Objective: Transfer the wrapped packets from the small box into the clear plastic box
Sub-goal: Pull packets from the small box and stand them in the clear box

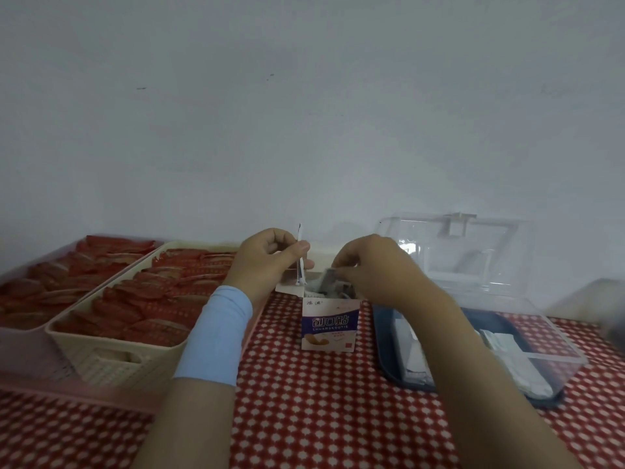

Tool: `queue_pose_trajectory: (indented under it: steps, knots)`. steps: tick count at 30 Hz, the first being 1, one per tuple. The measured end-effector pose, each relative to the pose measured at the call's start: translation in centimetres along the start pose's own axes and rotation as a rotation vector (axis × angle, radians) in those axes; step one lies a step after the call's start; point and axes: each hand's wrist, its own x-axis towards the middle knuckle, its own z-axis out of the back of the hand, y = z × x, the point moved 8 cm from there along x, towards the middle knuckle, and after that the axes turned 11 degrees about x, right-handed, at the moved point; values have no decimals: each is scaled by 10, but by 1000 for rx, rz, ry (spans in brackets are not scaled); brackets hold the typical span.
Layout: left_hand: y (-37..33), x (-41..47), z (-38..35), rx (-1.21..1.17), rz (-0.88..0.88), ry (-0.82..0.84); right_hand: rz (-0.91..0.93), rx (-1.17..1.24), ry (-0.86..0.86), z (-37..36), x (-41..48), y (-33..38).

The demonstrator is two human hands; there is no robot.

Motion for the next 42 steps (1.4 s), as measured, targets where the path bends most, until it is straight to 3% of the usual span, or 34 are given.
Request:
queue_pose_trajectory:
  steps: [7,13,20,28,34,42]
  knots:
    - [0,3,3,-112,1,-26,52,396,-159,40,-10,-3]
    - [-6,-8,-32,-362,76,367,113,661,-186,42,-15,9]
    - [-17,-17,-56,-575,87,502,120,765,-231,33,-16,19]
    - [-10,-11,-52,-564,90,408,144,525,-281,35,-22,25]
    - [-4,-11,-47,-615,145,423,265,384,49,18,-31,46]
    - [-13,-19,-52,-602,95,511,351,404,-5,16,-30,49]
